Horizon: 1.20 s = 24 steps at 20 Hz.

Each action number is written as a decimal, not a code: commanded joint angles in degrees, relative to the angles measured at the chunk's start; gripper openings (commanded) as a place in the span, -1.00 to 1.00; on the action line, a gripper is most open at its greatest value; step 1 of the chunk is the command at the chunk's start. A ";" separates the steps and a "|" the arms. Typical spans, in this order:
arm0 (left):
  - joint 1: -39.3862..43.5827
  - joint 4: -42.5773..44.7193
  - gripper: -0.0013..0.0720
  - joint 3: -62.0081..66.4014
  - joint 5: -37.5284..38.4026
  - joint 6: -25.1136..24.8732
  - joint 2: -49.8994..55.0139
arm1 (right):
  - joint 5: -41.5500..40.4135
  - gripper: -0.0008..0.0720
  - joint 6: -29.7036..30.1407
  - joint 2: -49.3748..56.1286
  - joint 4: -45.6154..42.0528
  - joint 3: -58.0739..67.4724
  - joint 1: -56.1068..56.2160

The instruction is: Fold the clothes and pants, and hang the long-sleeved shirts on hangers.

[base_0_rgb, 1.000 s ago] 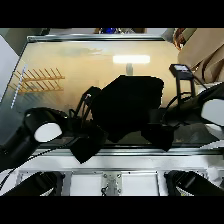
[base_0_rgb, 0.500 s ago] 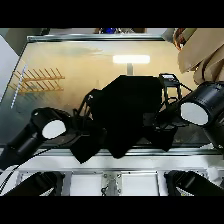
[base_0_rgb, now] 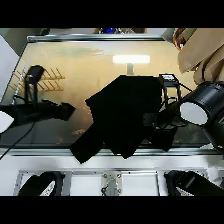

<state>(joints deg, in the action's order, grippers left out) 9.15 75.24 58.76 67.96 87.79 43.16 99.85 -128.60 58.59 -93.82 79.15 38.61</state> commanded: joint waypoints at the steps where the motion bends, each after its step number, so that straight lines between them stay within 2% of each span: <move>1: -14.49 1.20 0.65 -0.02 -2.93 -6.27 2.01 | 0.02 -0.90 -0.02 0.04 0.04 -0.02 0.04; 4: -21.88 10.51 0.67 -0.02 -8.68 -6.43 8.11 | 0.02 -0.90 -0.02 0.04 0.04 -0.02 0.04; 5: -23.32 13.97 0.99 -0.02 -11.39 -6.38 10.80 | 0.02 -0.90 0.00 0.04 0.02 -0.02 0.04; 9: -27.17 22.56 0.99 2.01 -21.86 -6.36 22.01 | 0.02 -0.90 0.00 0.04 0.02 -0.02 0.04; 17: -36.24 22.84 0.98 25.83 -21.81 -6.43 48.09 | 0.02 -0.90 -0.02 0.04 0.04 -0.02 0.04; 21: -37.97 22.77 0.98 34.95 -22.12 -6.43 58.29 | 0.02 -0.90 0.00 0.04 0.07 -0.02 0.04; 24: -37.79 26.36 0.98 41.59 -18.84 -6.47 65.18 | 0.02 -0.90 -0.02 0.04 0.04 -0.02 0.04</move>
<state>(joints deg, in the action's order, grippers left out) -28.21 98.89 94.15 46.89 81.34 101.75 99.88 -128.60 58.59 -93.78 79.15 38.61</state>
